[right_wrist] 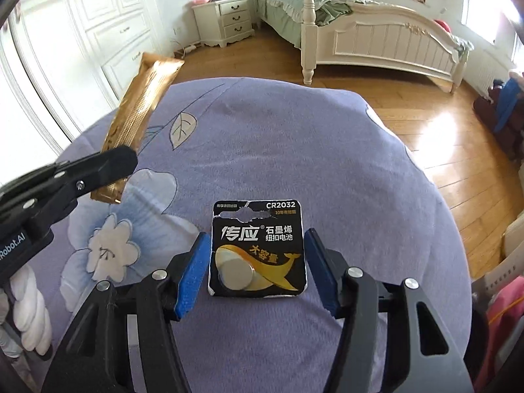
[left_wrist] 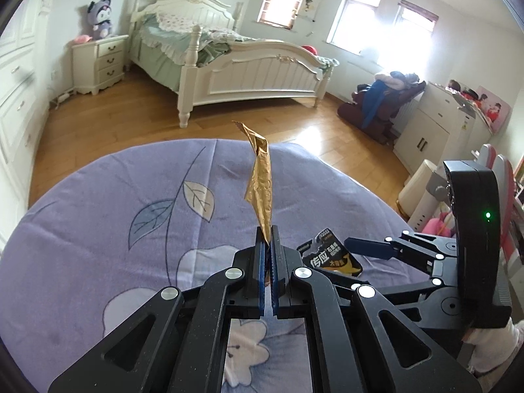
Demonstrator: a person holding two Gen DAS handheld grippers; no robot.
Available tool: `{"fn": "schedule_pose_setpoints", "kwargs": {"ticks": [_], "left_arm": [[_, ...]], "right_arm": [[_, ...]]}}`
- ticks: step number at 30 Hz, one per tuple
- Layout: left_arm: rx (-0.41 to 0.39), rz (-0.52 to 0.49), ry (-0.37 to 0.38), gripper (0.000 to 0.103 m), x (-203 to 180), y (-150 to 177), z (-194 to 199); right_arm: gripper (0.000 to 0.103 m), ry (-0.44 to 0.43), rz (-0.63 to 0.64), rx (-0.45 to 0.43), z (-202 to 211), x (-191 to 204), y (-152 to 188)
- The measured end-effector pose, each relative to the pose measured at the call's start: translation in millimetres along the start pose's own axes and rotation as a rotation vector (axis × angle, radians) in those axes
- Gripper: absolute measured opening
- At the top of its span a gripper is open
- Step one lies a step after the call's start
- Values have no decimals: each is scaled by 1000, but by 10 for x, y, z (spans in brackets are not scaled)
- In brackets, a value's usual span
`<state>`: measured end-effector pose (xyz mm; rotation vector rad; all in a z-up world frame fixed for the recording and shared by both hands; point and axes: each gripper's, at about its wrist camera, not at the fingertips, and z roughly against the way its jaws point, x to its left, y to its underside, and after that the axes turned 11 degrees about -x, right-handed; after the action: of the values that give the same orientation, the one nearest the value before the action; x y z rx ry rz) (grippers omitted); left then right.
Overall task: Collect trash
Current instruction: 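Carry the battery card and gold wrapper over the bin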
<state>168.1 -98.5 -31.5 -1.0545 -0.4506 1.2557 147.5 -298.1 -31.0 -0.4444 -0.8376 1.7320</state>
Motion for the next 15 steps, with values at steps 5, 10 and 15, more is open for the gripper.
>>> {"fn": "schedule_pose_setpoints", "kwargs": {"ticks": [5, 10, 15], "left_arm": [[7, -19, 21, 4, -130, 131, 154], [5, -45, 62, 4, -387, 207, 349], [-7, -103, 140, 4, -832, 215, 522]], "right_arm": [[58, -47, -68, -67, 315, -58, 168], [58, -28, -120, -178, 820, -121, 316], [58, 78, -144, -294, 1319, -289, 418]]}}
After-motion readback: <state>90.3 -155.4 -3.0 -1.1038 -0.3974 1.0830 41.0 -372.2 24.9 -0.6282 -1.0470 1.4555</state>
